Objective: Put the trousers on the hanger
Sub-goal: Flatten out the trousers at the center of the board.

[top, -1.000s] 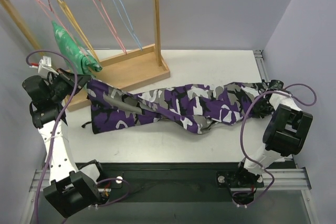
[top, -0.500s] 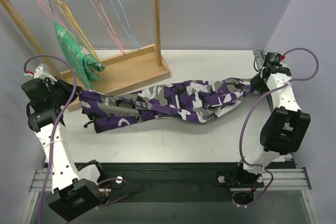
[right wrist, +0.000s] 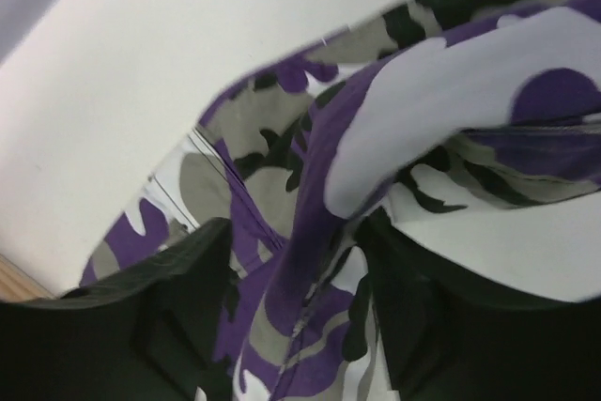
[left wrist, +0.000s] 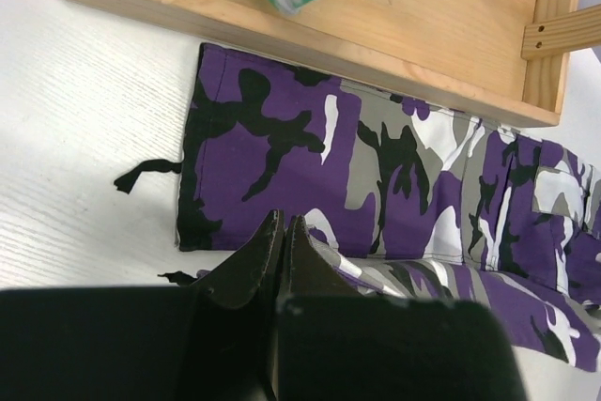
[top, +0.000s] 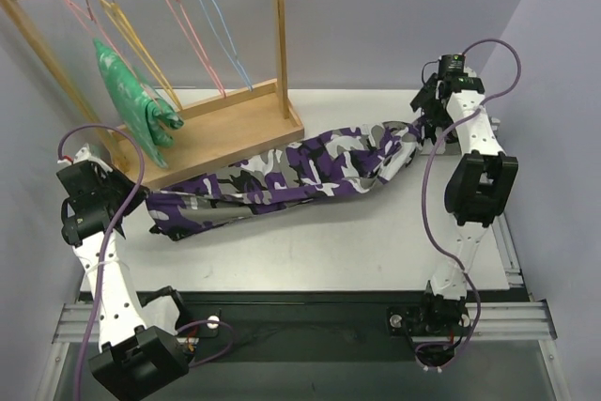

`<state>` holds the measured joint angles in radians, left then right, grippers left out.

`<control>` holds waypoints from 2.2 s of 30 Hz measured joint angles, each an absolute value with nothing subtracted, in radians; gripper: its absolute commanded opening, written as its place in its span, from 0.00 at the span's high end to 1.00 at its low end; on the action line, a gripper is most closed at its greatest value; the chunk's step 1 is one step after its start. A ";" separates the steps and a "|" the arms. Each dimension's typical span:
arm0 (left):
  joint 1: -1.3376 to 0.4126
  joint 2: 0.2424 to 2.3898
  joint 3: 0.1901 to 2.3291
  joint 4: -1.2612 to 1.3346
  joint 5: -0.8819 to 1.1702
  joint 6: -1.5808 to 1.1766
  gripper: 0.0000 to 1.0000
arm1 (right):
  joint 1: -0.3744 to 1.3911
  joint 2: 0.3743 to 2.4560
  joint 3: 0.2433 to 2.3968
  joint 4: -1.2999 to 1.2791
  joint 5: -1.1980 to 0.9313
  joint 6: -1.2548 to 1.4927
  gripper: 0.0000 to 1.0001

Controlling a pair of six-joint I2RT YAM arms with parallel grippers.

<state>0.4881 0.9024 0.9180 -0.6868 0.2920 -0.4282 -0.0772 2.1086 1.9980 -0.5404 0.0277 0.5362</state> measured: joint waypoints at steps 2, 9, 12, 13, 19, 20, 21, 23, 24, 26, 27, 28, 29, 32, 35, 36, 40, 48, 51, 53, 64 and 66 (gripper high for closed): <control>0.488 0.902 0.912 -0.689 0.287 -0.426 1.00 | -0.079 2.097 1.944 -0.563 0.019 0.526 0.34; 0.488 0.899 0.910 -0.687 0.273 -0.414 1.00 | -0.170 1.821 1.561 -0.572 0.009 0.534 0.33; 0.489 0.899 0.907 -0.686 0.265 -0.406 1.00 | -0.256 1.680 1.459 -0.559 0.003 0.546 0.33; 0.489 0.899 0.906 -0.686 0.260 -0.404 1.00 | -0.286 1.642 1.437 -0.552 0.004 0.549 0.33; 0.492 0.901 0.905 -0.686 0.247 -0.398 1.00 | -0.381 1.567 1.308 -0.512 -0.007 0.576 0.25; 0.492 0.902 0.905 -0.685 0.247 -0.398 1.00 | -0.392 1.571 1.275 -0.506 -0.014 0.579 0.24; 0.492 0.902 0.905 -0.685 0.247 -0.398 1.00 | -0.402 1.582 1.244 -0.508 -0.020 0.584 0.24; 0.492 0.904 0.905 -0.685 0.247 -0.397 1.00 | -0.418 1.617 1.219 -0.508 -0.031 0.585 0.24; 0.492 0.905 0.905 -0.685 0.247 -0.397 1.00 | -0.425 1.638 1.218 -0.505 -0.036 0.585 0.24; 0.492 0.911 0.905 -0.685 0.247 -0.396 1.00 | -0.434 1.677 1.218 -0.483 -0.048 0.586 0.24; 0.492 0.915 0.905 -0.685 0.247 -0.395 1.00 | -0.439 1.692 1.218 -0.471 -0.055 0.587 0.24; 0.490 0.918 0.906 -0.685 0.247 -0.395 1.00 | -0.441 1.705 1.218 -0.460 -0.060 0.589 0.24; 0.489 0.922 0.906 -0.685 0.247 -0.395 1.00 | -0.445 1.716 1.219 -0.450 -0.064 0.593 0.24; 0.481 0.938 0.908 -0.685 0.247 -0.391 1.00 | -0.446 1.749 1.232 -0.426 -0.072 0.603 0.24; 0.474 0.955 0.917 -0.684 0.247 -0.386 1.00 | -0.446 1.794 1.253 -0.393 -0.083 0.611 0.24; 0.474 0.957 0.919 -0.684 0.247 -0.384 1.00 | -0.446 1.807 1.255 -0.380 -0.087 0.615 0.24; 0.473 0.961 0.926 -0.685 0.240 -0.378 1.00 | -0.445 1.842 1.252 -0.330 -0.099 0.636 0.24; 0.473 0.962 0.933 -0.686 0.228 -0.361 1.00 | -0.440 1.863 1.263 -0.242 -0.117 0.670 0.25; 0.474 0.962 0.933 -0.687 0.227 -0.357 1.00 | -0.429 1.914 1.325 -0.246 -0.112 0.677 0.29; 0.475 0.961 0.933 -0.688 0.226 -0.356 1.00 | -0.418 1.951 1.370 -0.252 -0.108 0.679 0.32; 0.480 0.946 0.907 -0.689 0.216 -0.353 1.00 | -0.367 2.087 1.518 -0.302 -0.066 0.689 0.98; 0.480 0.942 0.907 -0.689 0.215 -0.352 1.00 | -0.361 2.097 1.526 -0.310 -0.051 0.691 1.00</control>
